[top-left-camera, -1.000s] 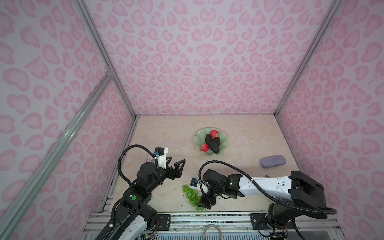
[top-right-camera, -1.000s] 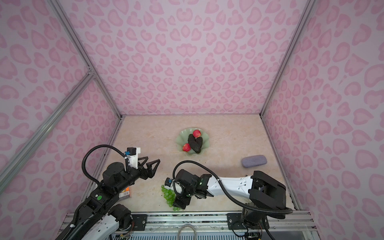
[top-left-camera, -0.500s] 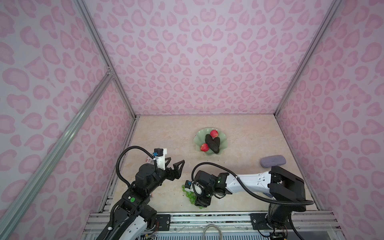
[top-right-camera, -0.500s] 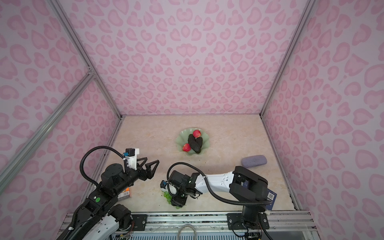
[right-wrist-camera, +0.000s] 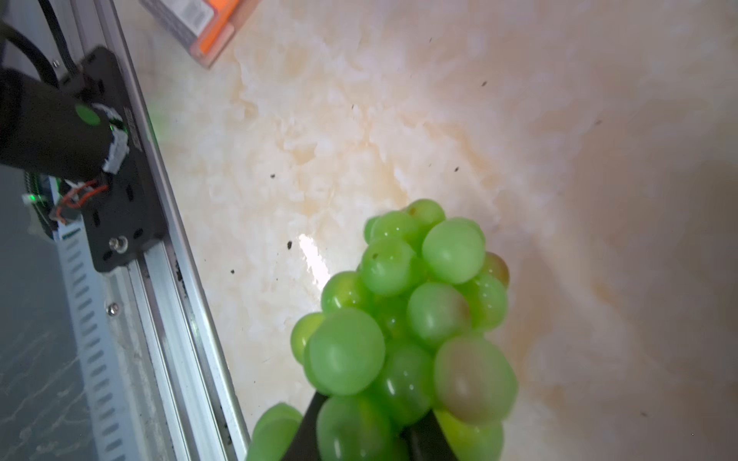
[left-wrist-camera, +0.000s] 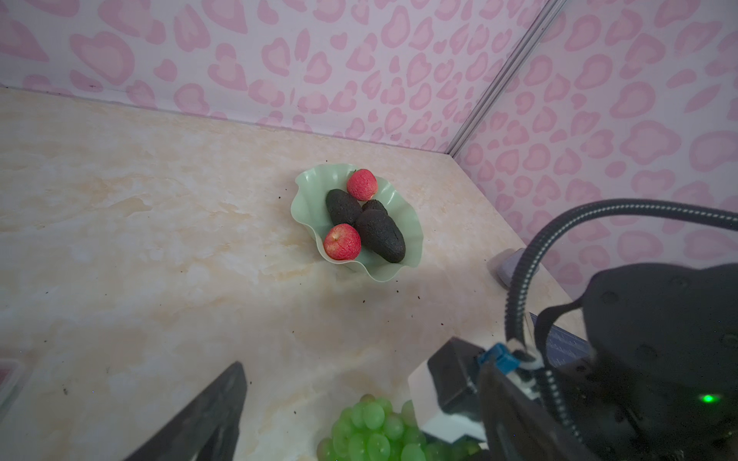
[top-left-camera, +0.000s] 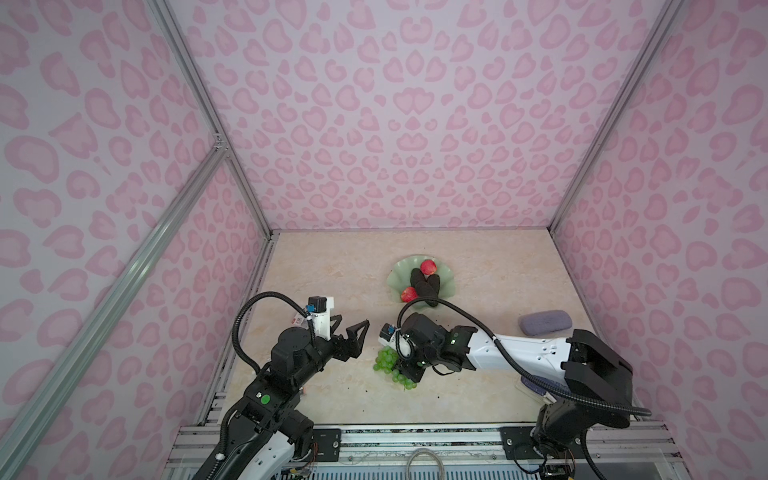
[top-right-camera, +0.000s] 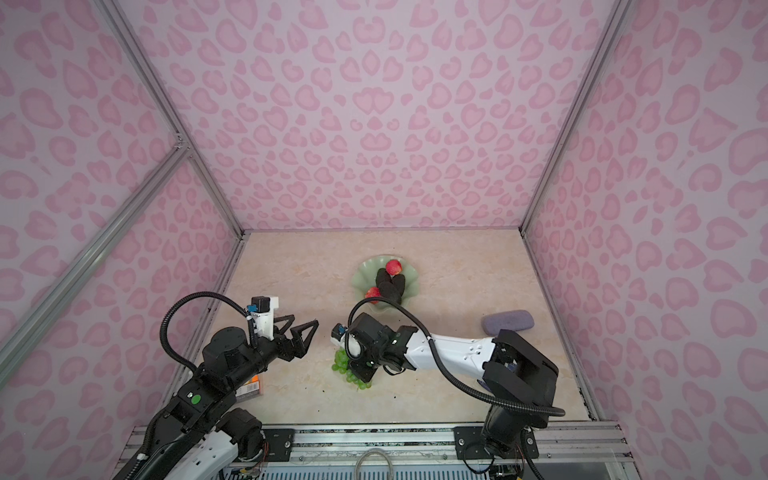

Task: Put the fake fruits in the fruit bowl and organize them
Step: 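Lift the grapes with the right gripper and lay them in the bowl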

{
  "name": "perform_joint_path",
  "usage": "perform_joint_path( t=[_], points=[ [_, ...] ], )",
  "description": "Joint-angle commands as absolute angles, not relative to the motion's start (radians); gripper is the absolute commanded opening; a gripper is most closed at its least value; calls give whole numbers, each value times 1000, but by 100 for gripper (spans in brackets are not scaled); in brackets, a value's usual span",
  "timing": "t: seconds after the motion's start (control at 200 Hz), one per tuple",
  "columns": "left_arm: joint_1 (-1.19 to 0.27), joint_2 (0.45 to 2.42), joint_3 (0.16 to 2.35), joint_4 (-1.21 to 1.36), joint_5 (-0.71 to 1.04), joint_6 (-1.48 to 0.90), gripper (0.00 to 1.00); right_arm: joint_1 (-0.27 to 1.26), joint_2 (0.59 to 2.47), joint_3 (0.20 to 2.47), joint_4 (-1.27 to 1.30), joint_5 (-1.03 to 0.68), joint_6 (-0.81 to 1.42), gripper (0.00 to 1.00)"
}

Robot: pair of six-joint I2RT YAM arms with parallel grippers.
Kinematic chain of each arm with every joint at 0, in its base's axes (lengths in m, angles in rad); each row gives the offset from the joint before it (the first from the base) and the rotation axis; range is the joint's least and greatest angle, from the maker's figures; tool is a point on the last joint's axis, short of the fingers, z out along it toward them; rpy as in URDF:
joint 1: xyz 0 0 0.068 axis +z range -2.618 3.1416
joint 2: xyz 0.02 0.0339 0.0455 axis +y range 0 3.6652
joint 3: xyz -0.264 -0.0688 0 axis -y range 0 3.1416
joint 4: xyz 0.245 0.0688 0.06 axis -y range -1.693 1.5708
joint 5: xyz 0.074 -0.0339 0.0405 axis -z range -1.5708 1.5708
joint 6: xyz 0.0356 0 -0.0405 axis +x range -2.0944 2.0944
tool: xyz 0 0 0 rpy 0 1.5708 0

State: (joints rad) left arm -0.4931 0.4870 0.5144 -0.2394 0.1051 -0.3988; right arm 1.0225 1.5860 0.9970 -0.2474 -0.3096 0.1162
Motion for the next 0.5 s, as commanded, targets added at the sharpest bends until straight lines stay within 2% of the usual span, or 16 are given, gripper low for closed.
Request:
perform_joint_path(
  t=[0.0, 0.275, 0.385, 0.495],
  points=[
    [-494, 488, 514, -219, 105, -396, 91, 994, 1552, 1007, -151, -255, 141, 20],
    [-494, 471, 517, -215, 124, -394, 91, 890, 1491, 1038, 43, -166, 105, 20],
    [-494, 462, 515, -204, 146, -394, 91, 841, 1466, 989, 196, -82, 104, 21],
    [-494, 463, 518, -203, 149, -393, 91, 792, 1478, 944, 357, -67, 79, 23]
  ],
)
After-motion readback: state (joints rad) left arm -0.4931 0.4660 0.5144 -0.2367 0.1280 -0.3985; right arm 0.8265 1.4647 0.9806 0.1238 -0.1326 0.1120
